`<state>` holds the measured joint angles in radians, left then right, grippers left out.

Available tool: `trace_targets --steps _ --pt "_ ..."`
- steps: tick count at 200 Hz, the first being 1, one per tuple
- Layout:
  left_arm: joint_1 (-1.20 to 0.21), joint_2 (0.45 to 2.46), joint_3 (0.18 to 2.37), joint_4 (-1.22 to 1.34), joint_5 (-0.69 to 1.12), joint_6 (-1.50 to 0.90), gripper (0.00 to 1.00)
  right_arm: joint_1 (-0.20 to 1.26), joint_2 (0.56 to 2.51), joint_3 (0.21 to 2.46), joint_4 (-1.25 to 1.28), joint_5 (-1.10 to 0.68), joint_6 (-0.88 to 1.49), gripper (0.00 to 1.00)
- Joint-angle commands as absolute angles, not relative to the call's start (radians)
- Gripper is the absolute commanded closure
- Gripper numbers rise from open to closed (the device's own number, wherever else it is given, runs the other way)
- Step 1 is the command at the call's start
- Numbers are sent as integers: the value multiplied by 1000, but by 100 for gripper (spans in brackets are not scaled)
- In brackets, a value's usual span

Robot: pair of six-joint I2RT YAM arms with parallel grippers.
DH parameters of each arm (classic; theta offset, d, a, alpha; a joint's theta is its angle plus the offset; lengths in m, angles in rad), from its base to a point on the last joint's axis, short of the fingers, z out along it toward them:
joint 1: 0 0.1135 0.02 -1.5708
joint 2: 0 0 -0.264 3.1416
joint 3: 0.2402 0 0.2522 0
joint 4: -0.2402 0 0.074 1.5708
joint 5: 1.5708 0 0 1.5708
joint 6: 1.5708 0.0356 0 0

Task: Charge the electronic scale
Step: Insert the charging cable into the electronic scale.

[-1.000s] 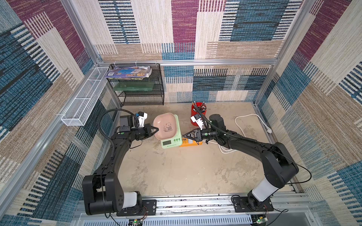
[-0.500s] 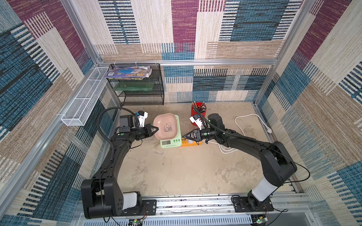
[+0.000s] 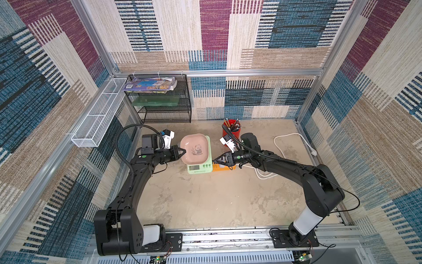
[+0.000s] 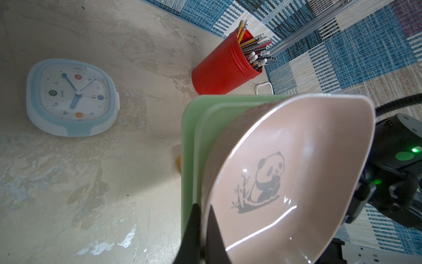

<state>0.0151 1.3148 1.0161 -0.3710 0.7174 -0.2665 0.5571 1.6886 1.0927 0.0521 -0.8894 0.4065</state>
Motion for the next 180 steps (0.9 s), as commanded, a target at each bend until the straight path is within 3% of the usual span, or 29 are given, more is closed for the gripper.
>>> trace_targets --steps 1,32,75,130,180 --pt "6 1318 1017 -356 739 -275 100 556 1677 1090 54 -868 381 76" --pt "-7 1331 973 -306 716 -329 100 533 1634 1064 50 -845 344 56" --pt "-30 1345 966 -305 703 -338 100 504 1588 1028 57 -805 310 40" --pt "-50 1359 964 -335 674 -354 100 488 1551 995 88 -764 299 38" --pt "-55 1357 969 -414 632 -377 100 485 1435 916 148 -604 269 39"
